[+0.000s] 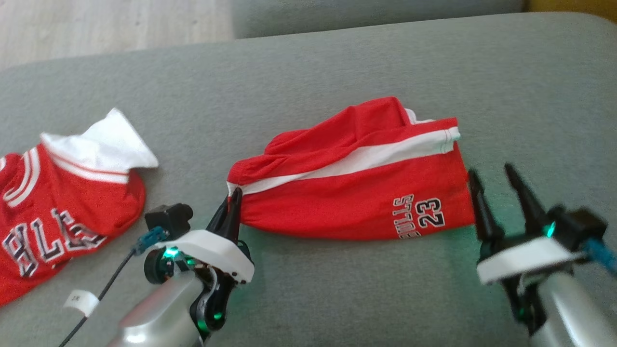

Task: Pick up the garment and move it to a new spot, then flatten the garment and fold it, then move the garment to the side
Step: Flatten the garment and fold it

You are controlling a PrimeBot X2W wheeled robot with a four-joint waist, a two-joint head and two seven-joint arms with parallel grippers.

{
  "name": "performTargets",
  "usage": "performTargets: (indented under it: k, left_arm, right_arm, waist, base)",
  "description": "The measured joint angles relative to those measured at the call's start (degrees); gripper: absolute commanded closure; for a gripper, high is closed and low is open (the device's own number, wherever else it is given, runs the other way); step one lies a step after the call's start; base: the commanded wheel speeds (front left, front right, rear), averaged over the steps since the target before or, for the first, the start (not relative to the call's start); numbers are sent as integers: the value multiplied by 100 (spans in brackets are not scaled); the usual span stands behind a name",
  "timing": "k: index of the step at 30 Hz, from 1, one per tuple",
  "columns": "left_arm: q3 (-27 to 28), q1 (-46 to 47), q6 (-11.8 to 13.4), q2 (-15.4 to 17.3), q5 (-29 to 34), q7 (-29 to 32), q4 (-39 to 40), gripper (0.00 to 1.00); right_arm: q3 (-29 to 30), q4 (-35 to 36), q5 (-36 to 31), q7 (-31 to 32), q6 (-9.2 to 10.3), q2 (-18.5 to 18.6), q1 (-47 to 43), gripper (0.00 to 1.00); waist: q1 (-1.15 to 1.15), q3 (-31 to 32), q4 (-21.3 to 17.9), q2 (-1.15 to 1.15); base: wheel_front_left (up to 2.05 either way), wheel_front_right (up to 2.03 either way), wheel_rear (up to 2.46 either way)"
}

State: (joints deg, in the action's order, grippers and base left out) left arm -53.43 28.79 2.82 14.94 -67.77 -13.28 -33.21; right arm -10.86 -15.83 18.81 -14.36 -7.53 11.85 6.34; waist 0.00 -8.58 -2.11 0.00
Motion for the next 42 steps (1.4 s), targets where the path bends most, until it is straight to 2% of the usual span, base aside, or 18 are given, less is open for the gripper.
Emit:
performTargets:
  k: [2, 10, 21, 22, 23, 28, 32, 37, 38, 42]
  left_arm:
    - [7, 1, 22, 10, 49, -11, 23, 100]
    - [70, 15, 26, 3, 127, -48, 57, 100]
    - [73, 68, 14, -89, 192, -49, 29, 100]
    - [73, 79, 13, -99, 211, -49, 26, 100]
    - [71, 92, 12, -105, 229, -49, 22, 100]
    - [74, 169, -43, -116, 232, -49, -7, 100]
    - [75, 464, -167, -111, 471, -51, 40, 100]
    - [192, 2017, -238, -243, 943, -66, 266, 100]
    - [209, 2794, -292, -388, 1099, -32, 269, 100]
    - [355, 4134, -455, -809, 1359, 9, -30, 100]
  right_arm:
    - [-36, -292, 224, -1, 0, 113, 342, 0]
    - [-895, -1088, 999, 0, 0, 505, 1161, 0]
    - [-1822, -1794, 1720, 0, 0, 726, 1859, 0]
    - [-1895, -1809, 1757, 0, 0, 742, 1903, 36]
    - [-2002, -1807, 1797, 0, 0, 767, 1942, 100]
    - [-2339, -1699, 1970, 0, 0, 906, 2043, 100]
    - [-1726, -1397, 1873, 1, 0, 1049, 2300, 100]
    - [-662, -1058, 1401, 0, 0, 1263, 3352, 100]
    - [-442, -984, 1203, -1, 0, 1351, 3916, 100]
    - [-71, -828, 878, -15, 0, 1589, 5058, 100]
  waist:
    - [0, -48, 118, 0]
    - [0, -224, 423, 0]
    - [0, -372, 609, 0]
    - [0, -385, 621, 0]
    - [0, -399, 632, 0]
    - [0, -443, 621, 0]
    - [1, -507, 514, 0]
    - [1, -634, 276, 0]
    - [1, -716, 151, 0]
    - [2, -957, -68, 0]
  base:
    - [0, 0, 0]
    - [0, 0, 0]
    - [0, 0, 0]
    - [0, 0, 0]
    - [0, 0, 0]
    - [0, 0, 0]
    - [0, 0, 0]
    - [0, 0, 0]
    - [0, 0, 0]
    - [0, 0, 0]
